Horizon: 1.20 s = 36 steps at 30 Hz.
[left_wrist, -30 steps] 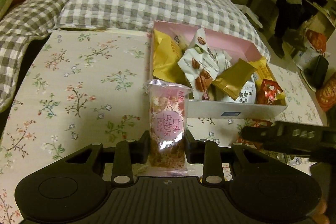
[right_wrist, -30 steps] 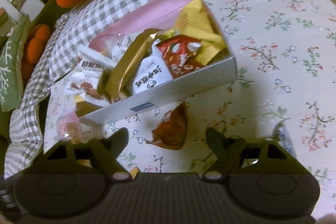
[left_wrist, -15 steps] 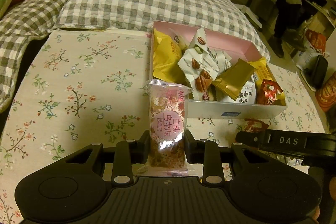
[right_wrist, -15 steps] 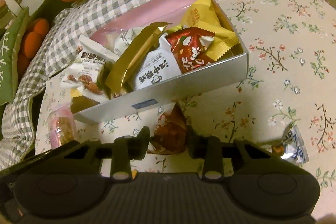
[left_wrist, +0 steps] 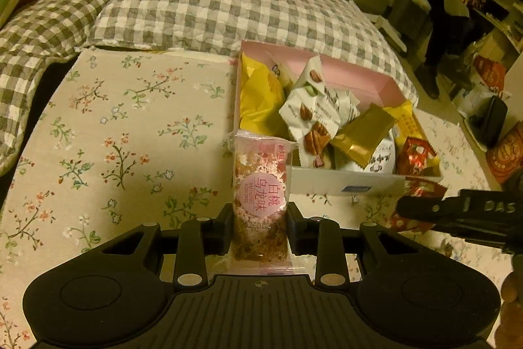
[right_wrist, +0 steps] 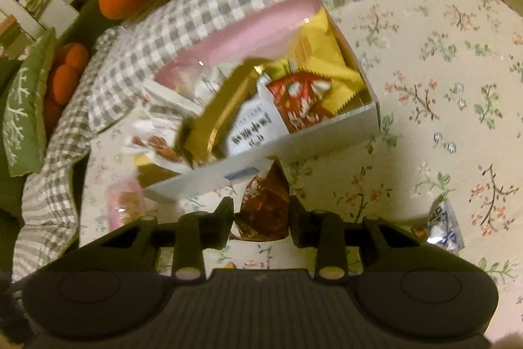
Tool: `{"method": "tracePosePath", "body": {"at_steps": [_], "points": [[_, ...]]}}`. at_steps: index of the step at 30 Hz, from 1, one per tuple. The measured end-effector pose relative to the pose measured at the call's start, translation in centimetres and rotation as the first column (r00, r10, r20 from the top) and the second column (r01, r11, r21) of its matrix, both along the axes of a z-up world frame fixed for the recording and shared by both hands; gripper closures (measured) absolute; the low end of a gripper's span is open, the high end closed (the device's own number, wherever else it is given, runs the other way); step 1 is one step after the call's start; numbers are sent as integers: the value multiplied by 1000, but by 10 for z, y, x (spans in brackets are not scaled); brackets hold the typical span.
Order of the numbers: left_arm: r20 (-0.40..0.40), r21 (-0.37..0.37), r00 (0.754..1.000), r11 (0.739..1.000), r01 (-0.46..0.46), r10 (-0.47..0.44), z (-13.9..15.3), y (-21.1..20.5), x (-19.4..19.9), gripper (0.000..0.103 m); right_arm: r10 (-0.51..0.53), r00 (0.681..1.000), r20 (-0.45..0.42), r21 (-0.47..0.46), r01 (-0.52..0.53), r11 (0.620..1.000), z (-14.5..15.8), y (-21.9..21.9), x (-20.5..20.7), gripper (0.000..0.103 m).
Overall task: Organize snacks
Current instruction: 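Carry the pink packet and red foil candy into the box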
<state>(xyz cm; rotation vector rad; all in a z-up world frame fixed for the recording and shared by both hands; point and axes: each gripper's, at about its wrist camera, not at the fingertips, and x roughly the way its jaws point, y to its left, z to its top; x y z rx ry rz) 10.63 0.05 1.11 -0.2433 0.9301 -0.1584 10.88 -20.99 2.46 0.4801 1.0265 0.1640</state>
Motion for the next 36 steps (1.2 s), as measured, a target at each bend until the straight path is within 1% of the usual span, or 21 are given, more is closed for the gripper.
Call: {"method": "tracePosePath", "body": {"at_steps": [4,7,11,18,24,29,34,36], "points": [[30,-13,1000,1000,5,-5,3,-2,2,73,-22,999,47,13,21,1000,11,-8,1,71],[60,-9,998,1000,12,-11,4,-5,6,73,-43,997,57,31,42,999,10,-16,3,71],[93,-30,995,999,33,-30,6,-10,13,74,-69,995,71,53,65,996,9,-22,8,71],[153,-8,986,997,74,-72,5,-22,29,74,-94,991,96,77,87,993,8,-29,18,71],[173,-11,981,996,87,-84,-4,-25,49,74,-106,988,108,87,96,991,0,-34,30,71],[188,-17,979,996,83,-79,-7,-23,58,73,-107,988,113,106,95,990,-3,-35,37,71],[209,-38,975,995,90,-80,-10,-24,66,73,-103,989,110,102,92,990,-8,-33,41,71],[213,-27,973,995,93,-85,-13,-27,68,74,-99,989,113,100,88,991,-10,-31,43,71]]}}
